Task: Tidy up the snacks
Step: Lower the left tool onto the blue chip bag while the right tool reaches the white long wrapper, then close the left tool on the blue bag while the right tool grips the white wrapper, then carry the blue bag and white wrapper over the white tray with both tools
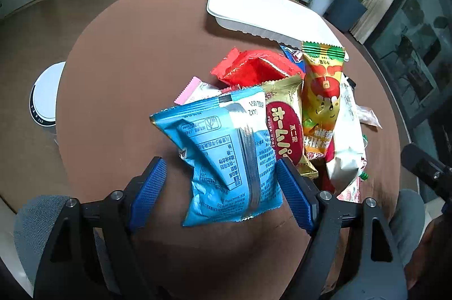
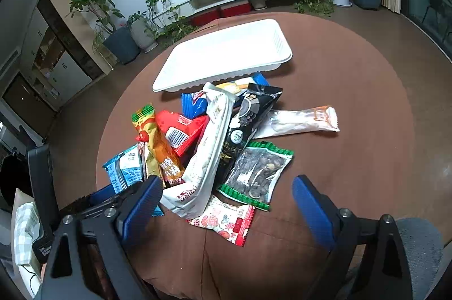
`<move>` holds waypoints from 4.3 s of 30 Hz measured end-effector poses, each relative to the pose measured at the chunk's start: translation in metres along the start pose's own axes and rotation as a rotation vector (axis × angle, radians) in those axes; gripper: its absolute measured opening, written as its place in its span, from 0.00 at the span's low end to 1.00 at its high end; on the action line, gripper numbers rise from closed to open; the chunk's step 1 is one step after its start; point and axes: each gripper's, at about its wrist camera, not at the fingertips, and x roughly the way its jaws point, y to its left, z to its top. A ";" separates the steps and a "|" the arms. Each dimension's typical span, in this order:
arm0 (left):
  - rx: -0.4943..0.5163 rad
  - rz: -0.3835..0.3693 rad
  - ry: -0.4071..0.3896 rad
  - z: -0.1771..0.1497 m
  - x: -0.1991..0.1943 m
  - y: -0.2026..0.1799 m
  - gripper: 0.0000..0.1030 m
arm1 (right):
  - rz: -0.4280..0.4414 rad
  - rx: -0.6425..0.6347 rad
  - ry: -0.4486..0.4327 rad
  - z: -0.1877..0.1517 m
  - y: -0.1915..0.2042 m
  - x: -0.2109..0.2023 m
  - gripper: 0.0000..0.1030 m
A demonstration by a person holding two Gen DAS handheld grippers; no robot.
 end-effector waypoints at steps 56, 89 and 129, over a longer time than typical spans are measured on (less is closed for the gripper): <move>0.027 -0.305 0.003 0.006 -0.006 0.035 0.29 | 0.172 0.047 0.137 0.016 -0.009 0.049 0.20; 0.138 -0.277 -0.088 0.199 -0.012 0.065 0.29 | 0.084 0.107 -0.066 0.143 -0.113 0.000 0.20; 0.253 -0.137 0.149 0.251 0.159 -0.025 0.36 | -0.022 -0.089 0.217 0.216 -0.069 0.178 0.23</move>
